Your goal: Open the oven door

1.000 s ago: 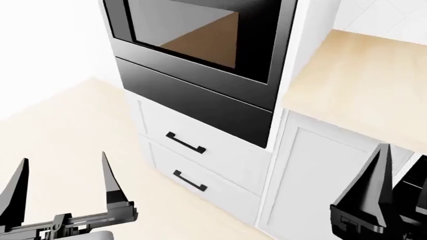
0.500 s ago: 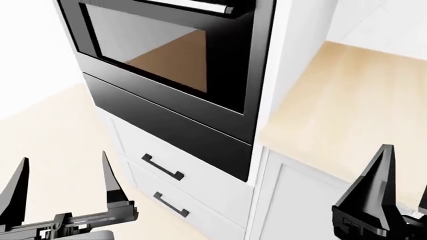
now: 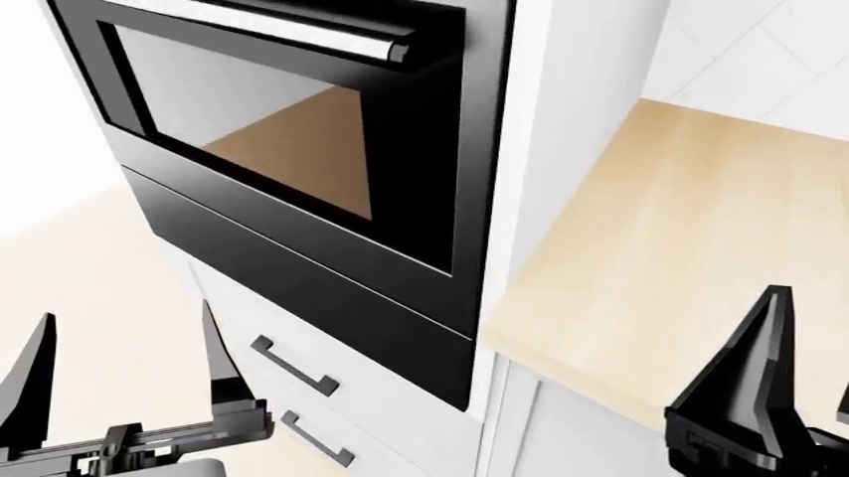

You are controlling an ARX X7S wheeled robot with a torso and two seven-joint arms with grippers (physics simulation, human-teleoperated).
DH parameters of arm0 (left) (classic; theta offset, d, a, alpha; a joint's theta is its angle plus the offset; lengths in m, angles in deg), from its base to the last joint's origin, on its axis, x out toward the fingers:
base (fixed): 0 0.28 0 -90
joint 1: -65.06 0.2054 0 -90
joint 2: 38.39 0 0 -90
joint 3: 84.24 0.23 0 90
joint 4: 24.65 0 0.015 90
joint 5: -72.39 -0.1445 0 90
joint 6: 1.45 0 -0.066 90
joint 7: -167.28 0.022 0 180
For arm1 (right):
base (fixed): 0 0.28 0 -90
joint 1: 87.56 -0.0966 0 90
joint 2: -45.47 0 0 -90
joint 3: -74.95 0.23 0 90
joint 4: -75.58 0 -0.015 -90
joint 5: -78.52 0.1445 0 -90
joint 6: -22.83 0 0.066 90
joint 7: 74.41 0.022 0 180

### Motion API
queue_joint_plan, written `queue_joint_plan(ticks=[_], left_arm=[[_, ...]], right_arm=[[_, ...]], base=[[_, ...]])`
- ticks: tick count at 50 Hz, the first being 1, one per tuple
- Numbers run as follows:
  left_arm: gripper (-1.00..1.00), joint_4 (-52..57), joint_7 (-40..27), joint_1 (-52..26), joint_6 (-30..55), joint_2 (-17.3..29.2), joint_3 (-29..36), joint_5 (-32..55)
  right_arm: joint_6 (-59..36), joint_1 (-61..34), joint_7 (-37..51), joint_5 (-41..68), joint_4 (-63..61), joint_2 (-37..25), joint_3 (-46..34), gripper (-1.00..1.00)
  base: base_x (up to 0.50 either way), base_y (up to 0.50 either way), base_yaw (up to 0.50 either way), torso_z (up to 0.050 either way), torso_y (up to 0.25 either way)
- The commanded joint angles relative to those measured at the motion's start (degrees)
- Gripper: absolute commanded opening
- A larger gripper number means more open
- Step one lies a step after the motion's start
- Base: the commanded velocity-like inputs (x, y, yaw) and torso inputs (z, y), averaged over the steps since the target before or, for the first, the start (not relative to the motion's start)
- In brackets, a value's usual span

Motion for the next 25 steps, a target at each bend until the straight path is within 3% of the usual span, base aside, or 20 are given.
queue_joint_plan(ticks=[1,25], left_arm=[[1.00,0.2,-0.3,0.1,0.1,0.3,0.1,0.0],[1.00,0.4,-0.9,0.1,0.3,0.8,0.2,0.1]], right_arm=[[0.2,-0.1,0.3,0.1,0.0,-0.1,-0.1,1.00],[0.2,0.0,0.7,-0.1,-0.1,-0.6,-0.5,1.00]], base=[[0.00,0.00,0.00,0.000,0.000],[0.02,-0.03,0.00,0.000,0.000]])
